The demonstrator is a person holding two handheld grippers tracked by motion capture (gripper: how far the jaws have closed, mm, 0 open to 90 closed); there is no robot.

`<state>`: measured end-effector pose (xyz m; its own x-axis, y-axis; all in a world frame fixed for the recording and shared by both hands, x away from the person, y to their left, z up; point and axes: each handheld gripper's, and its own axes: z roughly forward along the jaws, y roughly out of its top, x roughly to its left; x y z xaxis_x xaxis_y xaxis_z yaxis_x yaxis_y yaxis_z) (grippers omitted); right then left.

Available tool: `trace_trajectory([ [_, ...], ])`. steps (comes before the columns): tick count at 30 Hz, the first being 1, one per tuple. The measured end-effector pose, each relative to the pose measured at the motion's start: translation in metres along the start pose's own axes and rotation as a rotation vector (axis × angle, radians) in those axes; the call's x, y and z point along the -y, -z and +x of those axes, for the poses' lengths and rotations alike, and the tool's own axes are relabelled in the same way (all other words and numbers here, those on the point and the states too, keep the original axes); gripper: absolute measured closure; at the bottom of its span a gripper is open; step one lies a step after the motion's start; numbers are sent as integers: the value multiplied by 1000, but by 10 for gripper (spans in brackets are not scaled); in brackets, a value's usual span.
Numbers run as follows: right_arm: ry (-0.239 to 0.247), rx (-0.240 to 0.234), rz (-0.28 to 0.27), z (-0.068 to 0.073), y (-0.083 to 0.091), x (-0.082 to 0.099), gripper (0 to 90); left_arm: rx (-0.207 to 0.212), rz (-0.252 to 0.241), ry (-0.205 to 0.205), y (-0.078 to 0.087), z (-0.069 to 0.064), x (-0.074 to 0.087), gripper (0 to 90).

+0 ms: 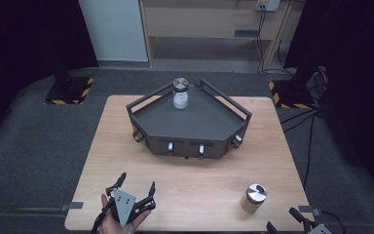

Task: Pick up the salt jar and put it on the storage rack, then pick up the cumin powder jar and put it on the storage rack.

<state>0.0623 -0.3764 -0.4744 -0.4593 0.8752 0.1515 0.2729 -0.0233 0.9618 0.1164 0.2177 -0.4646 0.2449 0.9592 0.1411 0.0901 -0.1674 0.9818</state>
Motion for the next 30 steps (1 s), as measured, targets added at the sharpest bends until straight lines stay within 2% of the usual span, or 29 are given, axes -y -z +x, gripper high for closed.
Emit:
trace_trajectory([
  [13,0,0,-1,0,0,0,27,7,3,5,-1,1,1,59],
  [30,7,3,-10,1,1,1,27,-10,-15,10,0,3,3,58],
])
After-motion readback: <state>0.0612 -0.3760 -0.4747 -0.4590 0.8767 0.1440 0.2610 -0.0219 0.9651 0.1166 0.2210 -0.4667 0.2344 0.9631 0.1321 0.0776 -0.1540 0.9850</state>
